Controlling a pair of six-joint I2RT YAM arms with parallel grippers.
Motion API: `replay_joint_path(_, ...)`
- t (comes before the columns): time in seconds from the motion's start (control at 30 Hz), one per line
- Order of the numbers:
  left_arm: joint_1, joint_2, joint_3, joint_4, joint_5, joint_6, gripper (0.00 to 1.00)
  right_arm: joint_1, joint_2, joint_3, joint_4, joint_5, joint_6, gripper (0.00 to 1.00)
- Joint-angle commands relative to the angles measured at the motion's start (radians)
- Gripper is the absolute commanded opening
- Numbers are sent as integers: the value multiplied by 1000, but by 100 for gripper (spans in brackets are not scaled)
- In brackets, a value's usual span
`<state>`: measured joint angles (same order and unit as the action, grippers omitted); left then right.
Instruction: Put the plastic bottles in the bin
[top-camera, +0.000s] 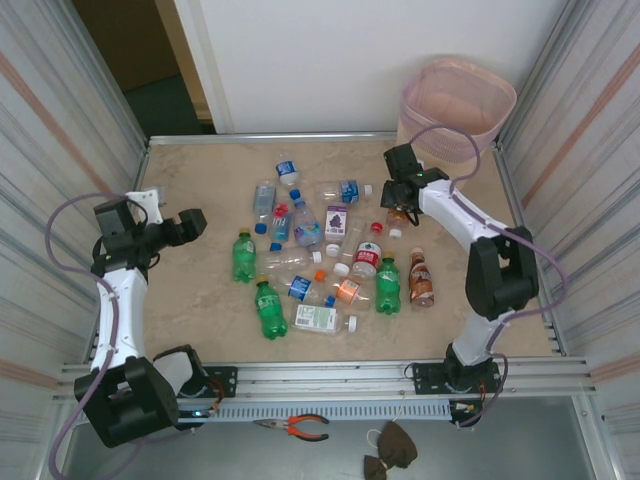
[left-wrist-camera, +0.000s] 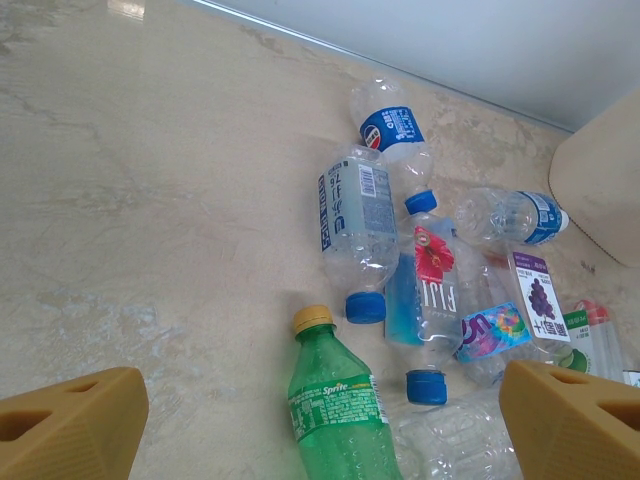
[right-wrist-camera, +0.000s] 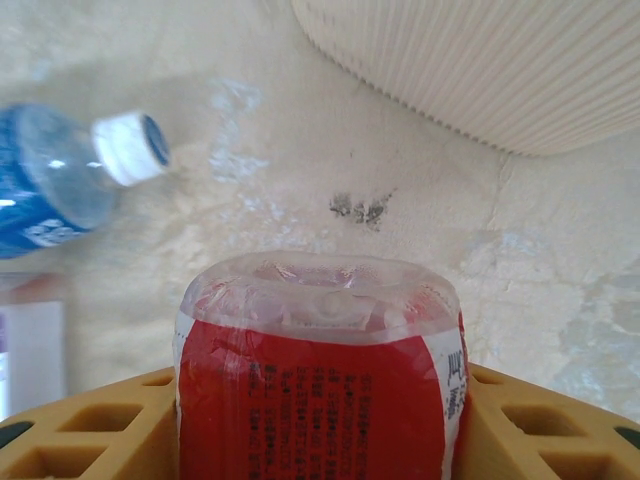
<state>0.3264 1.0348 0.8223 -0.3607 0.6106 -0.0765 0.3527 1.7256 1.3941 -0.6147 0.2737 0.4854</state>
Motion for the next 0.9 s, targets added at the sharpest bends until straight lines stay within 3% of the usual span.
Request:
replay_joint_path(0.0,5,-24,-15,16,27,-2,91,4,-93,40,-64,21,-29,56)
replay_joint_path(0.37,5,-22,-17,22,25,-2,91,-111,-163,353,-68,-84,-106,55)
replay_joint_path(0.7,4,-24,-21,28,25,-1,91,-297,-17,638,109,-180,-6,53)
replay_joint_path(0.87,6,-23,-21,31,24,0,91,-345,84,708,222,-205,65,51)
